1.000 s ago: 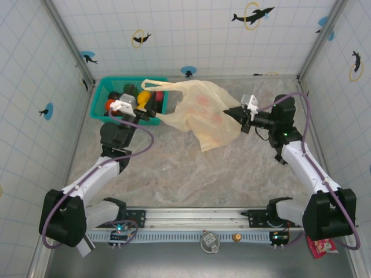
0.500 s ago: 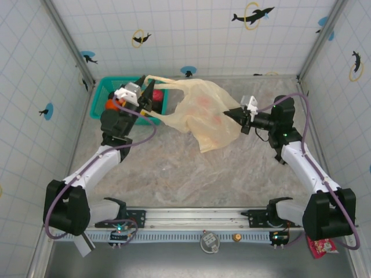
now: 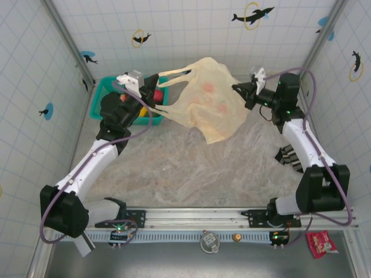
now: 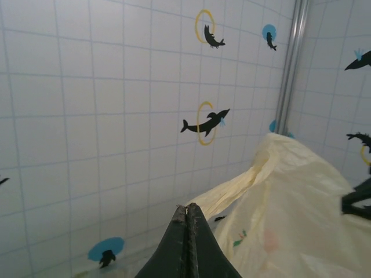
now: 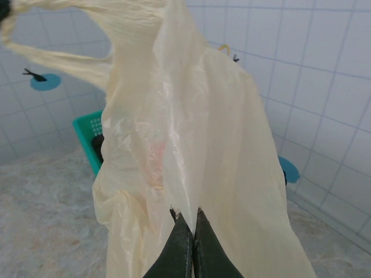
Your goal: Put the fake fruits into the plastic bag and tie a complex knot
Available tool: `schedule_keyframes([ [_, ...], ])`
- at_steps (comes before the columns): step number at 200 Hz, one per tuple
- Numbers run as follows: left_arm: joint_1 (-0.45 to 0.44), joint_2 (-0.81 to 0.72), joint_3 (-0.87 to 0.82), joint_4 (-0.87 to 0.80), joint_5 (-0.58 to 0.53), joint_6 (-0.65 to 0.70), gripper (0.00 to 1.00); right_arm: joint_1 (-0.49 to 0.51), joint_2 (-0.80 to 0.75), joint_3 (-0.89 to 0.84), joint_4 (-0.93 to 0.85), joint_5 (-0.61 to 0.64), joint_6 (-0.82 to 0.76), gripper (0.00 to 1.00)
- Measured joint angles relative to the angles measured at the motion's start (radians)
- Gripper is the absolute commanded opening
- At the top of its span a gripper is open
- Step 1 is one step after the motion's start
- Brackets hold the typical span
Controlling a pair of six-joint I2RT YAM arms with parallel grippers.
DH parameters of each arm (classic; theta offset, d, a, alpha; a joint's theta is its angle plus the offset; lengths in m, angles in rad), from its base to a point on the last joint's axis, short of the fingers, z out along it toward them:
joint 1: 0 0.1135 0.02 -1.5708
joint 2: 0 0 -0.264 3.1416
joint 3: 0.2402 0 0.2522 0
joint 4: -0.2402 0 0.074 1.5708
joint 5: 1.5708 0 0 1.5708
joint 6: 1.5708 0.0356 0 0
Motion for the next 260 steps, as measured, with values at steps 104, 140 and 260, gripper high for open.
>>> schedule_keyframes([
  [104, 0.064, 0.079, -0.212, -0.238, -0.126, -0.898, 0.00, 0.315, 0.367, 0.370, -0.314, 0.734, 0.078, 0.54],
  [140, 0.086, 0.110, -0.199, -0.195, -0.199, -1.040, 0.00, 0.360, 0.238, 0.221, -0.252, 0.845, 0.174, 0.39],
  [260, -0.029, 0.036, -0.189, -0.104, -0.233, -1.167, 0.00, 0.540, 0.359, 0.129, -0.096, 0.647, 0.435, 0.75],
])
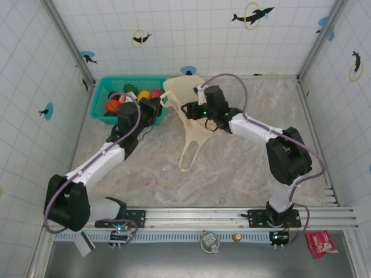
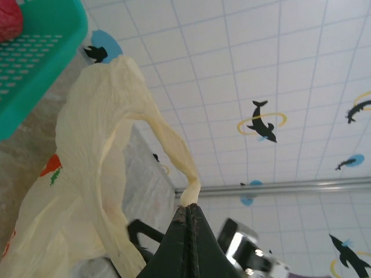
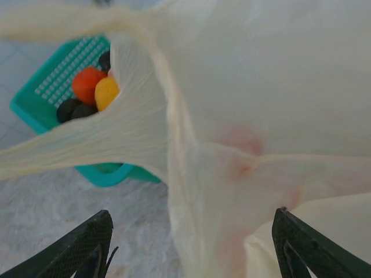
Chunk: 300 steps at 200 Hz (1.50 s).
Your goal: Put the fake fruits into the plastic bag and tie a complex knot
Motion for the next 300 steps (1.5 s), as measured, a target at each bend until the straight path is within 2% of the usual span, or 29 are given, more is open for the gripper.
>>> schedule_keyframes([
  [22, -0.016, -0.084, -0.041, -0.026, -0.023, 0.027, 0.00, 0.051, 0.016, 0.000, -0.035, 0.006, -0.026, 0.74],
  [49, -0.048, -0.137, -0.061, -0.050, -0.034, 0.057, 0.00, 0.062, 0.040, 0.000, -0.053, 0.036, -0.048, 0.60],
  [64, -0.058, -0.152, -0.062, -0.075, -0.037, 0.084, 0.00, 0.060, 0.058, 0.000, -0.062, 0.058, -0.066, 0.41],
  [88, -0.059, -0.174, -0.062, -0.127, -0.048, 0.141, 0.00, 0.055, 0.070, 0.000, -0.078, 0.075, -0.074, 0.00],
  [130, -0.059, -0.184, -0.045, -0.273, -0.092, 0.347, 0.00, 0.033, 0.061, -0.003, -0.094, 0.057, -0.127, 0.00],
  [163, -0.059, -0.167, -0.021, -0.333, -0.088, 0.511, 0.00, 0.015, 0.018, 0.000, -0.208, 0.029, -0.214, 0.00],
  [175, -0.059, -0.159, -0.021, -0.320, -0.068, 0.552, 0.20, 0.014, 0.009, 0.004, -0.253, 0.021, -0.236, 0.00],
  [193, -0.059, -0.165, -0.061, -0.229, -0.031, 0.596, 0.40, 0.014, -0.003, 0.003, -0.297, 0.008, -0.248, 0.00],
  [201, -0.059, -0.172, -0.094, -0.165, -0.011, 0.601, 0.46, 0.014, -0.012, -0.002, -0.303, 0.002, -0.248, 0.00],
  [218, -0.059, -0.180, -0.175, -0.032, 0.038, 0.602, 0.53, 0.012, -0.044, -0.033, -0.301, -0.009, -0.235, 0.00],
  [249, -0.059, -0.169, -0.216, 0.106, 0.108, 0.591, 0.58, -0.007, -0.082, -0.078, -0.275, -0.041, -0.194, 0.00],
  [272, -0.059, -0.197, -0.217, 0.121, 0.120, 0.615, 0.76, -0.022, -0.085, -0.081, -0.270, -0.050, -0.180, 0.00],
  [300, -0.059, -0.287, -0.273, 0.200, 0.190, 0.626, 0.84, -0.037, -0.106, -0.103, -0.249, -0.048, -0.164, 0.00],
])
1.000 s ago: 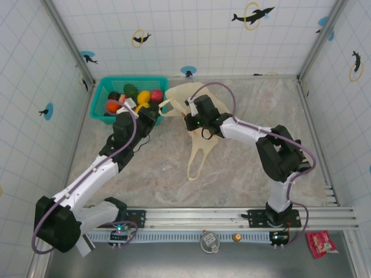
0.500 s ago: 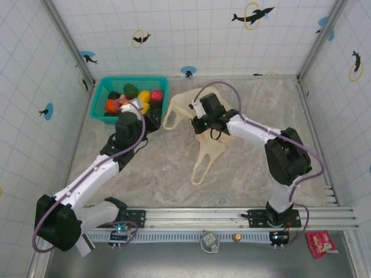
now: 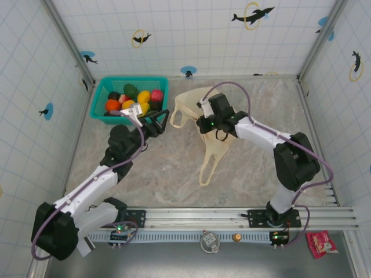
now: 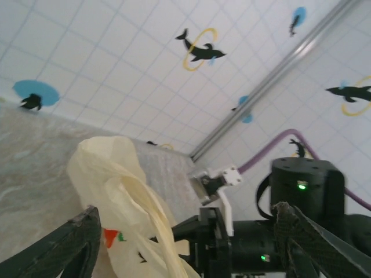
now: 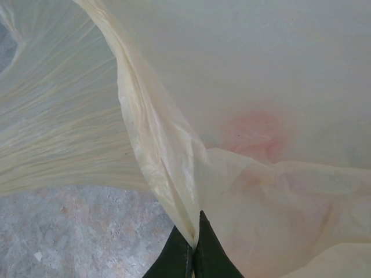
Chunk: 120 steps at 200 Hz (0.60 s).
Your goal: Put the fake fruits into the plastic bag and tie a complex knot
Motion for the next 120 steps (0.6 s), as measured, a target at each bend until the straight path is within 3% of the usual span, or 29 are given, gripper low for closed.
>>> schedule_keyframes([
  [26, -0.031, -0.031, -0.058, 0.061, 0.068, 0.002, 0.86, -0.011, -0.018, -0.023, 0.046, 0.000, 0.039, 0.00],
  [53, -0.141, -0.027, -0.126, 0.088, 0.069, 0.035, 0.86, -0.023, -0.022, -0.030, 0.093, -0.001, 0.082, 0.00],
  [82, -0.277, 0.043, -0.129, 0.121, -0.024, 0.112, 0.86, -0.024, -0.022, -0.030, 0.127, -0.002, 0.112, 0.00],
  [120, -0.327, 0.153, -0.129, 0.247, -0.240, 0.194, 0.86, -0.023, -0.022, -0.031, 0.151, -0.008, 0.134, 0.00],
])
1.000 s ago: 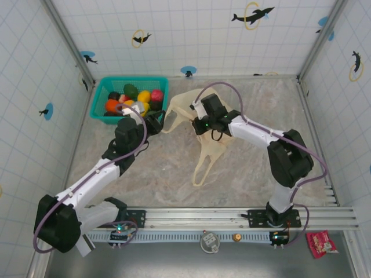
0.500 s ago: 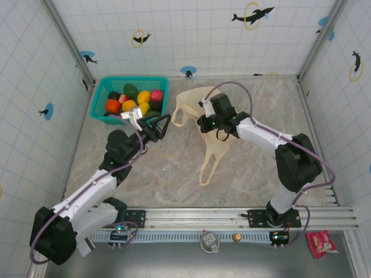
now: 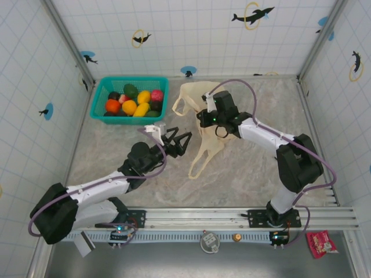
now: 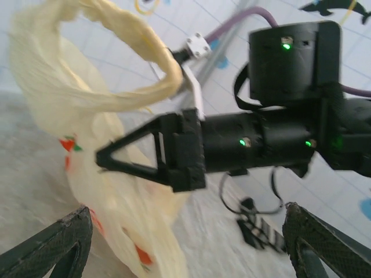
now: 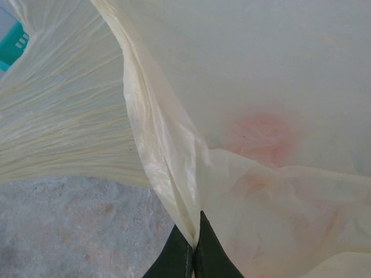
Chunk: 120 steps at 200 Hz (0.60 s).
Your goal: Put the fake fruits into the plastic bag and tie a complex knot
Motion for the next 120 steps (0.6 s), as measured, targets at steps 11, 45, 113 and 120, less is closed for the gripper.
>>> schedule_keyframes([
  [11, -0.006, 0.026, 0.000, 0.046, -0.052, 0.024, 0.85, 0.002, 0.000, 0.000, 0.003, -0.001, 0.006, 0.00],
  [45, -0.007, 0.085, 0.000, 0.159, -0.167, 0.086, 0.84, 0.004, 0.000, 0.000, 0.006, -0.009, 0.013, 0.00],
  [113, -0.007, 0.151, 0.043, 0.280, -0.228, 0.179, 0.81, 0.011, 0.000, -0.007, 0.013, -0.023, 0.018, 0.00],
  [120, -0.007, 0.157, 0.050, 0.285, -0.229, 0.181, 0.81, 0.011, 0.000, -0.007, 0.014, -0.024, 0.018, 0.00],
])
